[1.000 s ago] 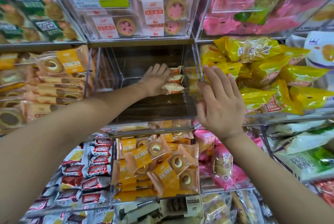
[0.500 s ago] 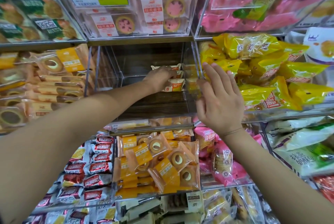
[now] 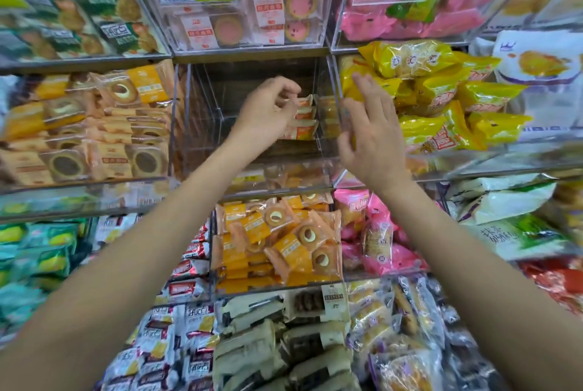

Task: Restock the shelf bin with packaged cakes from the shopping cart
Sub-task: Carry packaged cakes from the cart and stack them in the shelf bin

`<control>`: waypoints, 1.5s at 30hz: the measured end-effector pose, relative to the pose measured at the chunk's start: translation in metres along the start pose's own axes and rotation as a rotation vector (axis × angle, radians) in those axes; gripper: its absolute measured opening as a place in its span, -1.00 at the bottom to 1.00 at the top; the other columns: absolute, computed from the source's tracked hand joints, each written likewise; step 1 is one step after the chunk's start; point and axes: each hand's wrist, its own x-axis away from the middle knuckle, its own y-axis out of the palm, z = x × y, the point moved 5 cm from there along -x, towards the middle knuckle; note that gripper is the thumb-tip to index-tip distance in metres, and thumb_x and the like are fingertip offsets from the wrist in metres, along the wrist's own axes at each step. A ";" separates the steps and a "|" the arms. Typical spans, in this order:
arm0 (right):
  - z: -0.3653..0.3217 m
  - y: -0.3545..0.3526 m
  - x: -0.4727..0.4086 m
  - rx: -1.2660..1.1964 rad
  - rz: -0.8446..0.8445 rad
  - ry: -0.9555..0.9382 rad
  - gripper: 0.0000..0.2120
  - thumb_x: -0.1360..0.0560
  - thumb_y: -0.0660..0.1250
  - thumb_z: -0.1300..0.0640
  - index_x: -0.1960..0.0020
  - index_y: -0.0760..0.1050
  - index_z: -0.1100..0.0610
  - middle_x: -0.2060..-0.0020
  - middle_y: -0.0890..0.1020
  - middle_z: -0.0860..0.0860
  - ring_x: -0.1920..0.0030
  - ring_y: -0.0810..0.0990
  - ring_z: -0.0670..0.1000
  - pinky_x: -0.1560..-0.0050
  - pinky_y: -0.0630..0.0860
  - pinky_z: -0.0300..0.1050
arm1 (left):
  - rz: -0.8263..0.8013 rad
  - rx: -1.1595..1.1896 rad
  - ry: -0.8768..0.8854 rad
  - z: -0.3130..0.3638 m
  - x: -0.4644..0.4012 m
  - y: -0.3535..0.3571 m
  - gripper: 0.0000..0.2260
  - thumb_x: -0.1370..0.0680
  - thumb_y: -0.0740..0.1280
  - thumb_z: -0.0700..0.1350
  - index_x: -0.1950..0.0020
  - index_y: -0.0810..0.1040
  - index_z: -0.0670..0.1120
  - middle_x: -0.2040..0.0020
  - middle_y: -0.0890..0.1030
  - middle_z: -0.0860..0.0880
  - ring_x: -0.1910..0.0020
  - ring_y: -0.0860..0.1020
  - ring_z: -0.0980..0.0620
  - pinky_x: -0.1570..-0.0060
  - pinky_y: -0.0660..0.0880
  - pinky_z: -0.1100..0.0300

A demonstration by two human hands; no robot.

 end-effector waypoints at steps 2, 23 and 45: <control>-0.004 -0.023 0.009 -0.043 0.086 0.026 -0.71 -0.40 0.19 0.31 -0.09 0.51 0.31 -0.29 0.45 0.28 -0.31 0.40 0.30 -0.29 0.34 0.22 | 0.105 0.120 0.054 0.022 0.055 -0.015 -0.86 -0.55 0.25 -0.15 -0.05 0.51 0.05 0.05 0.54 0.15 0.12 0.49 0.27 0.15 0.39 0.51; 0.042 -0.134 0.602 -0.393 -1.035 1.442 -0.85 -0.54 0.21 0.22 0.02 0.54 0.23 0.01 0.63 0.19 -0.01 0.57 0.15 -0.02 0.37 -0.12 | -1.514 -0.392 -0.211 0.014 0.419 0.257 -0.70 -0.61 0.18 0.01 -0.24 0.45 -0.15 -0.16 0.54 -0.08 -0.15 0.51 -0.04 -0.14 0.44 0.09; 0.265 -0.389 0.790 -0.394 -0.490 1.842 -0.77 -0.55 0.15 0.19 -0.11 0.52 0.21 0.00 0.62 0.17 -0.01 0.58 0.16 -0.07 0.50 -0.03 | -1.228 0.010 -0.087 0.324 0.486 0.552 -0.85 -0.62 0.16 -0.10 -0.12 0.48 0.04 -0.03 0.59 0.09 0.00 0.53 0.17 0.12 0.38 0.39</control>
